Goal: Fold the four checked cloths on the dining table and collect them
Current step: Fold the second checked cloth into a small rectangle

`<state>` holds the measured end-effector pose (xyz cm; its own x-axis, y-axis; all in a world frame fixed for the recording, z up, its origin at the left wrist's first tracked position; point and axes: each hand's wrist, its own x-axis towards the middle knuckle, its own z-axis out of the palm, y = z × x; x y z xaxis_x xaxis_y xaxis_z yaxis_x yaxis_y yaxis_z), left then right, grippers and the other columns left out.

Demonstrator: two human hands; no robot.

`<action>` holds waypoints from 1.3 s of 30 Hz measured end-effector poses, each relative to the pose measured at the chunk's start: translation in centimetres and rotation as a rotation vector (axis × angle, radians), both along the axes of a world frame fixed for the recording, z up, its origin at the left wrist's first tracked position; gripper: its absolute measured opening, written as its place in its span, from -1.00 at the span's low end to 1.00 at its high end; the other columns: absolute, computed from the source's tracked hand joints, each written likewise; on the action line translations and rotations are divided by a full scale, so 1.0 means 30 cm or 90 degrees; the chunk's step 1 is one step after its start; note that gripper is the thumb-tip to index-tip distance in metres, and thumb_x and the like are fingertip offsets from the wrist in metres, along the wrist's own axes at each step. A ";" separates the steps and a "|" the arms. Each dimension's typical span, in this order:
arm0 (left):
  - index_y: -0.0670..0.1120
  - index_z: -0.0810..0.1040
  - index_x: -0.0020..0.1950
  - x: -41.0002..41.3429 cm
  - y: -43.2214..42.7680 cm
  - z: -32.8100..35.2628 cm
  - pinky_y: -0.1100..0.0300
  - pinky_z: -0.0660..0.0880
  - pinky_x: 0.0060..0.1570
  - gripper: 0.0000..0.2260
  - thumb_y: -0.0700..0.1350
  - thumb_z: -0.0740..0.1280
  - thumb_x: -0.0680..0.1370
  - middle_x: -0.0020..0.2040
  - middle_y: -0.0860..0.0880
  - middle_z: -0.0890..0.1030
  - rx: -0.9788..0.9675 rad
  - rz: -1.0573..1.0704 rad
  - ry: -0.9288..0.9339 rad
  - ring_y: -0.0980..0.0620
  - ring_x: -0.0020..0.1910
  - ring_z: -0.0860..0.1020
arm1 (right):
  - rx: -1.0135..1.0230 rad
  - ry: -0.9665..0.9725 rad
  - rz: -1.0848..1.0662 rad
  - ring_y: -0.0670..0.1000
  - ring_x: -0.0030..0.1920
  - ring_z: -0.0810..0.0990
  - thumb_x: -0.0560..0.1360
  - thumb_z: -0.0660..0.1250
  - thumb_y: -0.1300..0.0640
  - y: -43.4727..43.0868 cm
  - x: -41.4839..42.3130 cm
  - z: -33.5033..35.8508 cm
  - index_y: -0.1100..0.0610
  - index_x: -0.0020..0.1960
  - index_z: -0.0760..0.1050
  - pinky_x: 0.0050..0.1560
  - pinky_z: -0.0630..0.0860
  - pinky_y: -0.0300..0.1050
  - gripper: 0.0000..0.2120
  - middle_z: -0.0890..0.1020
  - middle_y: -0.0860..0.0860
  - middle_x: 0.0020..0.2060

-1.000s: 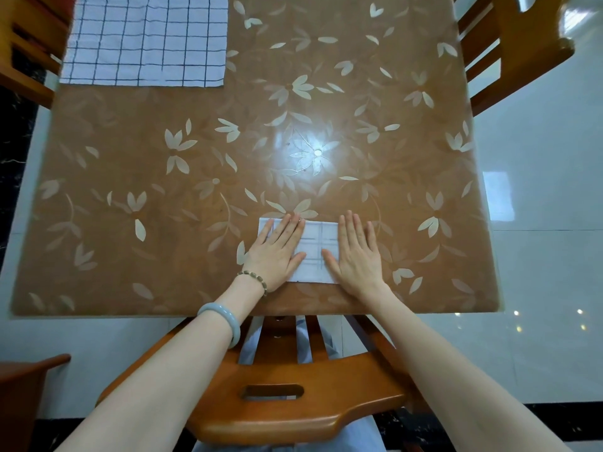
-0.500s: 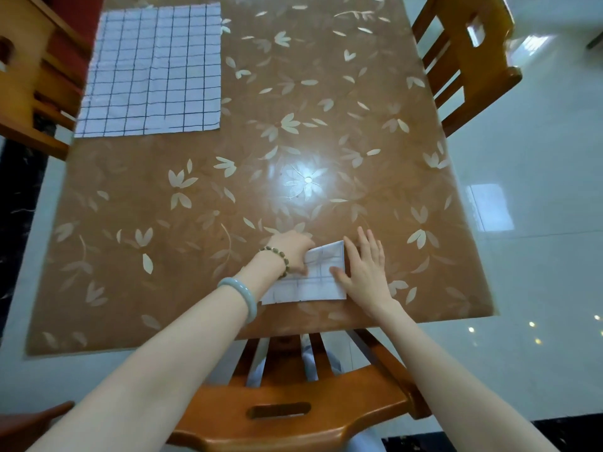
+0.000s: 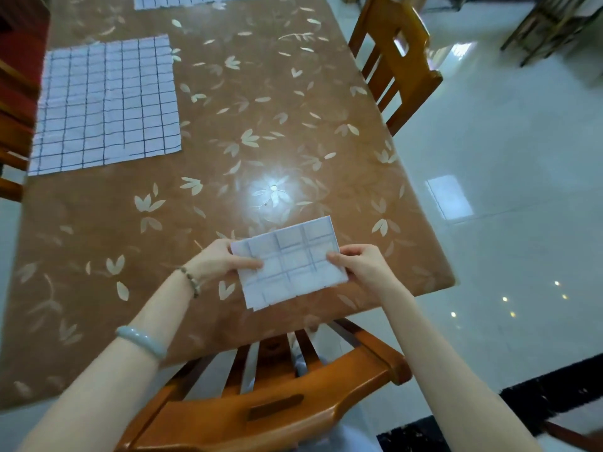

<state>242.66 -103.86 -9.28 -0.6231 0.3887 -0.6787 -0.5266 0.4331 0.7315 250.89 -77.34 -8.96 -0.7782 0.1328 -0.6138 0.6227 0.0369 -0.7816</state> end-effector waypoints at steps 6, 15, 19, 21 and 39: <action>-0.29 0.57 0.10 0.100 0.161 0.052 -0.03 0.63 -0.09 -0.59 -0.16 0.48 0.31 0.01 -0.20 0.68 0.171 0.250 -0.130 -0.15 -0.02 0.66 | -0.055 0.024 -0.198 0.05 -0.17 0.70 0.43 0.47 0.17 0.064 0.098 0.072 0.24 -0.03 0.61 -0.26 0.63 -0.10 -0.83 0.69 0.11 -0.15; -0.26 0.60 0.01 0.133 0.421 0.152 0.16 0.63 -0.31 -0.82 -0.25 0.43 0.44 -0.11 -0.16 0.70 0.157 0.186 -0.039 -0.08 -0.16 0.68 | -0.072 0.056 -0.349 0.14 -0.24 0.65 0.40 0.47 0.24 0.284 0.235 0.121 0.28 -0.09 0.61 -0.18 0.59 0.06 -0.87 0.68 0.20 -0.19; -0.23 0.61 0.00 0.168 0.577 0.153 0.18 0.62 -0.28 -0.86 -0.22 0.42 0.47 -0.10 -0.15 0.70 0.128 0.171 0.026 -0.07 -0.13 0.68 | -0.122 0.049 -0.379 0.09 -0.32 0.62 0.40 0.45 0.27 0.437 0.264 0.121 0.30 -0.08 0.58 -0.14 0.58 0.07 -0.86 0.66 0.15 -0.30; -0.20 0.62 -0.01 0.186 0.673 0.143 0.18 0.62 -0.27 -0.88 -0.20 0.42 0.48 -0.10 -0.13 0.70 0.112 0.168 0.044 -0.05 -0.14 0.68 | -0.126 0.044 -0.385 0.09 -0.31 0.61 0.41 0.44 0.28 0.536 0.279 0.118 0.32 -0.06 0.56 -0.11 0.58 0.09 -0.85 0.65 0.15 -0.29; -0.19 0.61 -0.02 0.262 1.614 0.147 0.14 0.60 -0.18 -0.85 -0.14 0.43 0.48 -0.15 -0.09 0.69 0.060 0.212 0.071 -0.04 -0.16 0.66 | -0.136 0.024 -0.358 0.00 -0.34 0.63 0.41 0.45 0.25 1.467 0.323 0.149 0.24 -0.09 0.56 -0.26 0.60 -0.14 -0.88 0.65 0.09 -0.28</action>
<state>250.50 -55.45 -4.88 -0.7941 0.2100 -0.5704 -0.5422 0.1794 0.8209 260.58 -33.33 -4.50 -0.6463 0.4064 -0.6458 0.4730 -0.4507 -0.7570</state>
